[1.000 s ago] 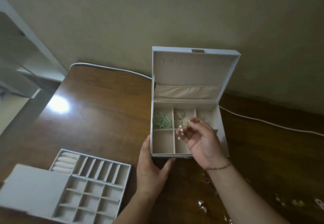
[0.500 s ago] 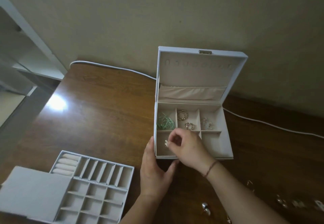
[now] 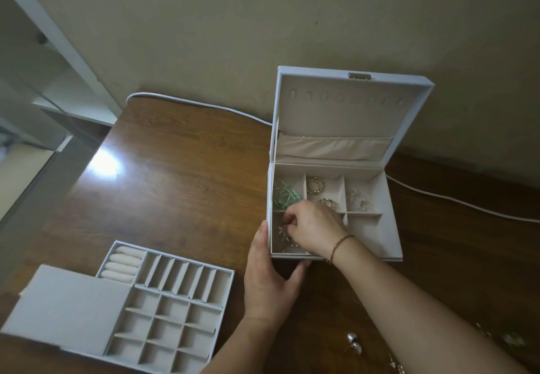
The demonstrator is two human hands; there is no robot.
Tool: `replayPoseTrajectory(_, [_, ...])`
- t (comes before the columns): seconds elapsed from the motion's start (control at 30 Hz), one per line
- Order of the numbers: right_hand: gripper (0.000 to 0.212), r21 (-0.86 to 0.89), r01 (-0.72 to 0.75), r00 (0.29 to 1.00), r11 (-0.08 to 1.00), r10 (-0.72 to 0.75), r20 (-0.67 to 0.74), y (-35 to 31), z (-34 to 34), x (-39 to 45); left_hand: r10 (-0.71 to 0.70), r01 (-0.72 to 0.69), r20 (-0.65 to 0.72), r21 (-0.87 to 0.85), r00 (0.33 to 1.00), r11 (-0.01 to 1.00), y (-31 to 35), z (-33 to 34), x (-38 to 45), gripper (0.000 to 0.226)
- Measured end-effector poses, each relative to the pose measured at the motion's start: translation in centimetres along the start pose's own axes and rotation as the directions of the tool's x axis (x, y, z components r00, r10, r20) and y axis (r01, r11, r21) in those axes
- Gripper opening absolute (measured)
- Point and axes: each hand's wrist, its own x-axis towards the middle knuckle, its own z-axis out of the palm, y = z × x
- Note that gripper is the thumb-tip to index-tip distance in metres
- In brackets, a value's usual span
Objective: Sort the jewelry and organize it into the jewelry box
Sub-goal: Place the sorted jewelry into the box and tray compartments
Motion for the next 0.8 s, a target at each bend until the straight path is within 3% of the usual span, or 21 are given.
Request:
replayPoseTrajectory(0.2, [0.022, 0.090, 0.032, 0.997, 0.995, -0.026, -0.070, 0.9, 0.1, -0.9, 0.018, -0.018, 0.007, 0.001, 1.000, 1.000, -0.1, 0.0, 0.0, 0.100])
replayPoseTrajectory(0.33, [0.026, 0.165, 0.120, 0.992, 0.979, -0.126, 0.026, 2.3, -1.6, -2.0, 0.012, -0.012, 0.007, -0.005, 1.000, 1.000, 0.2, -0.1, 0.0, 0.098])
replayPoseTrajectory(0.43, [0.028, 0.092, 0.240, 0.966, 0.966, -0.247, 0.081, 3.2, -2.7, -3.0, 0.017, -0.017, 0.006, -0.016, 1.000, 1.000, 0.5, -0.3, -0.1, 0.097])
replayPoseTrajectory(0.53, [0.025, 0.109, 0.299, 0.954, 0.948, -0.293, -0.065, 4.6, -3.5, -4.6, 0.007, -0.007, -0.007, -0.007, 1.000, 1.000, 0.5, -0.2, -0.2, 0.098])
replayPoseTrajectory(0.63, [0.020, 0.210, 0.309, 0.889, 0.928, -0.203, -0.410, 7.1, -4.2, -8.1, -0.006, 0.006, -0.021, -0.013, 1.000, 1.000, 0.7, -0.2, -0.4, 0.100])
replayPoseTrajectory(0.7, [0.018, 0.306, 0.251, 0.804, 0.919, -0.022, -0.594, 9.4, -4.4, -11.3, 0.019, -0.020, -0.031, -0.028, 0.999, 0.999, 0.6, -0.2, -0.5, 0.100])
replayPoseTrajectory(0.8, [0.016, 0.474, 0.074, 0.720, 0.877, 0.282, -0.634, 13.2, -3.5, -15.7, 0.140, -0.141, -0.076, -0.008, 0.987, 0.990, -0.1, 0.2, -0.5, 0.097])
